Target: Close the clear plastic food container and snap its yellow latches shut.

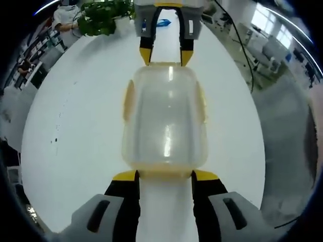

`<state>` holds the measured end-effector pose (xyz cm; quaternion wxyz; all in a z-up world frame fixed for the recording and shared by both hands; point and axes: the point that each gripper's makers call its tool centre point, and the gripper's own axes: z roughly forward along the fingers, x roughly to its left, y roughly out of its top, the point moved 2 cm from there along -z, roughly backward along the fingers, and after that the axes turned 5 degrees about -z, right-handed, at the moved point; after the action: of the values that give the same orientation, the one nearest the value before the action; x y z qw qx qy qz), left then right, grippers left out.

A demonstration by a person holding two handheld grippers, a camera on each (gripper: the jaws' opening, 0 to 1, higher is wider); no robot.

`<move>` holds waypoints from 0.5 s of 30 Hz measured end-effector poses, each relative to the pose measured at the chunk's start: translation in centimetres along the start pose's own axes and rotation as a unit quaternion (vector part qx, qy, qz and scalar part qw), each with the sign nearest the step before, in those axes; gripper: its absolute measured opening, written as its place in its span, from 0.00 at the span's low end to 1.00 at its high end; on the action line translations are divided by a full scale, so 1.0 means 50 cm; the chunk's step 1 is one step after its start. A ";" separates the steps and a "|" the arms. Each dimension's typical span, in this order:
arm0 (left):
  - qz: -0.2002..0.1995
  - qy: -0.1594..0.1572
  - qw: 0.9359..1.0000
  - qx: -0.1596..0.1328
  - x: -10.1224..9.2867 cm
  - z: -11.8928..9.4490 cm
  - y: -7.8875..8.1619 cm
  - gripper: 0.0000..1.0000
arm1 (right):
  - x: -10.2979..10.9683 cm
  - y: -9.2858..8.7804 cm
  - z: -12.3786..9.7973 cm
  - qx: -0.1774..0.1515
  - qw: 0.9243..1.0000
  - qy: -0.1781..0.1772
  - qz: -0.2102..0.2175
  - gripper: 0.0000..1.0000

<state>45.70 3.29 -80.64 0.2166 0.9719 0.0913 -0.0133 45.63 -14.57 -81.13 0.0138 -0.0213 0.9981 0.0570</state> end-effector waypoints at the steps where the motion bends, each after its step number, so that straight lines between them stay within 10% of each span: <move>1: -0.002 0.001 1.000 0.001 0.000 -0.001 -0.003 0.41 | -0.001 -0.001 -0.001 -0.003 1.000 -0.003 0.003 0.40; 15: -0.144 0.007 0.987 -0.071 0.014 -0.041 0.002 0.41 | -0.002 -0.023 -0.042 -0.037 0.994 -0.018 0.100 0.35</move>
<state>46.40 4.21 -78.81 0.2800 0.9308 0.2327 -0.0316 45.74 -15.97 -79.18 0.0250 0.0794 0.9920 0.0950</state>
